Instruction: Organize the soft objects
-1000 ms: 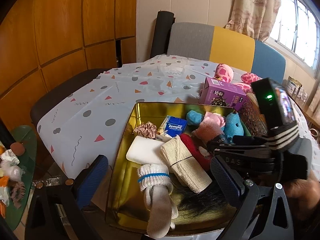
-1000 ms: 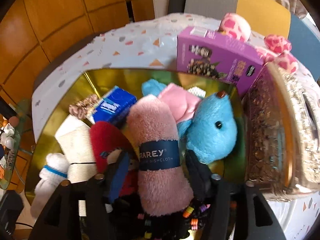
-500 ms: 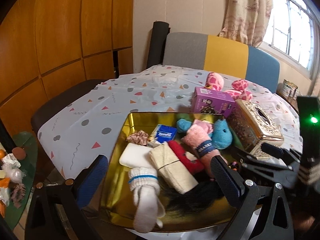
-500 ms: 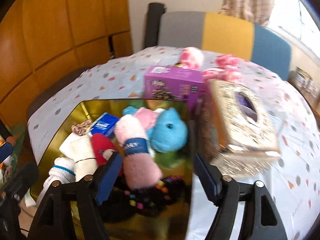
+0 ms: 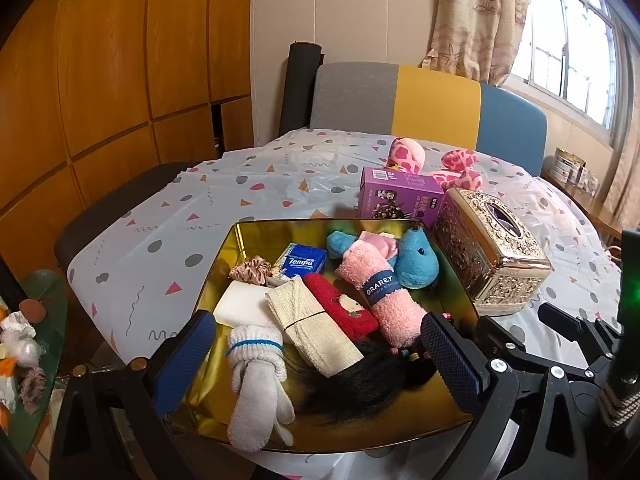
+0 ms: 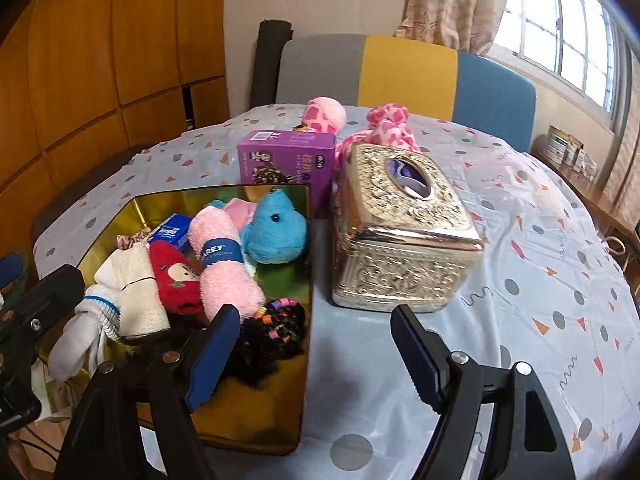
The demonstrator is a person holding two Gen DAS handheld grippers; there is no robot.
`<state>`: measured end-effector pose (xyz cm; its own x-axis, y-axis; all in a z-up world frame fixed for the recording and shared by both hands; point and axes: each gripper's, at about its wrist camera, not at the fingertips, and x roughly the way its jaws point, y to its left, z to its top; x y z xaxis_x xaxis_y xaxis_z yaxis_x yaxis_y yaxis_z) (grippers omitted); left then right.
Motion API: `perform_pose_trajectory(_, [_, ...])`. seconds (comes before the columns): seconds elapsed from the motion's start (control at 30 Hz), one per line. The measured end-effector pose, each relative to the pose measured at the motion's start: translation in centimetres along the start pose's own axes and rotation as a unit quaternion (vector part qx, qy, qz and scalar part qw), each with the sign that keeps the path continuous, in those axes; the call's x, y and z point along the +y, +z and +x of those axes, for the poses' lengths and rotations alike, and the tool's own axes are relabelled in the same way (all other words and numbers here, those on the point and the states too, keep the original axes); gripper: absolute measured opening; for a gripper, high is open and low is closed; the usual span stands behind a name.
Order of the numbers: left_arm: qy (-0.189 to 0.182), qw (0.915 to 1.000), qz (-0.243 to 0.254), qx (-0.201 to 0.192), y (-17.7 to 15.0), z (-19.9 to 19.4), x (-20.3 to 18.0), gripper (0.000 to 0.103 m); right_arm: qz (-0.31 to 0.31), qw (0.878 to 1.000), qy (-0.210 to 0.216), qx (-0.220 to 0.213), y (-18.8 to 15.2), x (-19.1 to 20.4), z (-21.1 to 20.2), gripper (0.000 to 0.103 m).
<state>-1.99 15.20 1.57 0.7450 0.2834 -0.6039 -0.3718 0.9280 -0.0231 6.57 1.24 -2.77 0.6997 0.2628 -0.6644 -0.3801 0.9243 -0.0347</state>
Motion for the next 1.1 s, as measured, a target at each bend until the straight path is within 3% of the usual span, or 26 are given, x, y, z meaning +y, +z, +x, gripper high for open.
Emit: perform_pose_trajectory(1.1, [0.023, 0.9997, 0.0, -0.012, 0.12, -0.71, -0.11, 0.103, 0.021, 1.0, 0.001, -0.006, -0.33, -0.9, -0.58, 0.079])
